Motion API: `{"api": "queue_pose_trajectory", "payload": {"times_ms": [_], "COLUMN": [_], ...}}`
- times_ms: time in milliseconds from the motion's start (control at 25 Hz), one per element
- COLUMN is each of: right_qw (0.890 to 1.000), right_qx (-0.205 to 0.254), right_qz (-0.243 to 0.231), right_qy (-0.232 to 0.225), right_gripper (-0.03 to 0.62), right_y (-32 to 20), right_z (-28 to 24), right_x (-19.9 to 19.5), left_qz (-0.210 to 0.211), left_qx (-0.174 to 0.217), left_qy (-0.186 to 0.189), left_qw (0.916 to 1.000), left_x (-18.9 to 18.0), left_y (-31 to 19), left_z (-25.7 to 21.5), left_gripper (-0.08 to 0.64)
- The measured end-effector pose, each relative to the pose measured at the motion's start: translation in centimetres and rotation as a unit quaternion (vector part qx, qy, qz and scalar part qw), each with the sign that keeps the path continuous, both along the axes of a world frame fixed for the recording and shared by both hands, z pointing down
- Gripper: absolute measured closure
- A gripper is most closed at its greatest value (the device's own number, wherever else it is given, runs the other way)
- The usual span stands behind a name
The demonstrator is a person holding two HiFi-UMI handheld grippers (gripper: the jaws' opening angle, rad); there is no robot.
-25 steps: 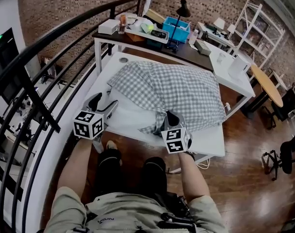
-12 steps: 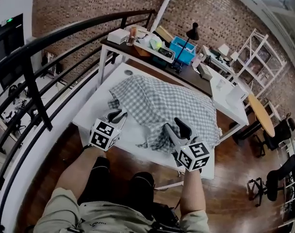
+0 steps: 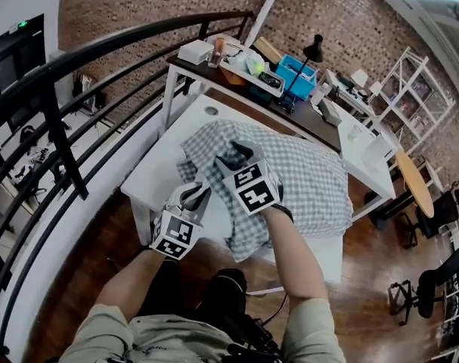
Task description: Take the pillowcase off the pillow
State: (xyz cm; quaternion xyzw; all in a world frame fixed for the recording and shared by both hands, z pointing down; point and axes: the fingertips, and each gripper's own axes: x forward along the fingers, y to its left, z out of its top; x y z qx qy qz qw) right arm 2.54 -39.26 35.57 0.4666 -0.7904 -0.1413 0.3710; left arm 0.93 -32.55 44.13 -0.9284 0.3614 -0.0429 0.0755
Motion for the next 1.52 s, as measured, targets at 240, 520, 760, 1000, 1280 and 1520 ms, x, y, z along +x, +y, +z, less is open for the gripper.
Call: {"api": "queue_pose_trajectory", "payload": {"times_ms": [240, 520, 760, 1000, 1280, 1520], "right_qw": [0.99, 0.974, 0.978, 0.982, 0.988, 0.995], "right_qx": [0.092, 0.086, 0.061, 0.086, 0.088, 0.037], "right_qz": [0.067, 0.203, 0.178, 0.15, 0.113, 0.035], "right_qy": [0.082, 0.05, 0.089, 0.081, 0.058, -0.087], "right_gripper": [0.584, 0.583, 0.584, 0.584, 0.584, 0.492], "right_y": [-3.5, -6.2, -5.1, -4.1, -2.6, -1.4], "right_z": [-2.8, -3.9, 1.7, 1.8, 2.0, -1.4], "right_x": [2.5, 13.7, 13.1, 12.0, 10.9, 9.8], "left_qz": [-0.002, -0.004, 0.003, -0.016, 0.01, 0.028], "left_qx": [0.036, 0.121, 0.115, 0.109, -0.038, -0.008], "left_qy": [0.002, -0.014, 0.003, 0.041, -0.103, -0.125], "left_qw": [0.9993, 0.9925, 0.9934, 0.9931, 0.994, 0.9918], "left_x": [-1.2, -2.8, -3.7, -3.0, 2.0, 3.4], "left_y": [1.8, 6.8, 7.6, 5.3, -4.5, -3.0], "left_z": [1.2, 1.2, -2.7, -9.5, -5.6, -3.3], "left_gripper": [0.525, 0.526, 0.467, 0.45, 0.303, 0.508]}}
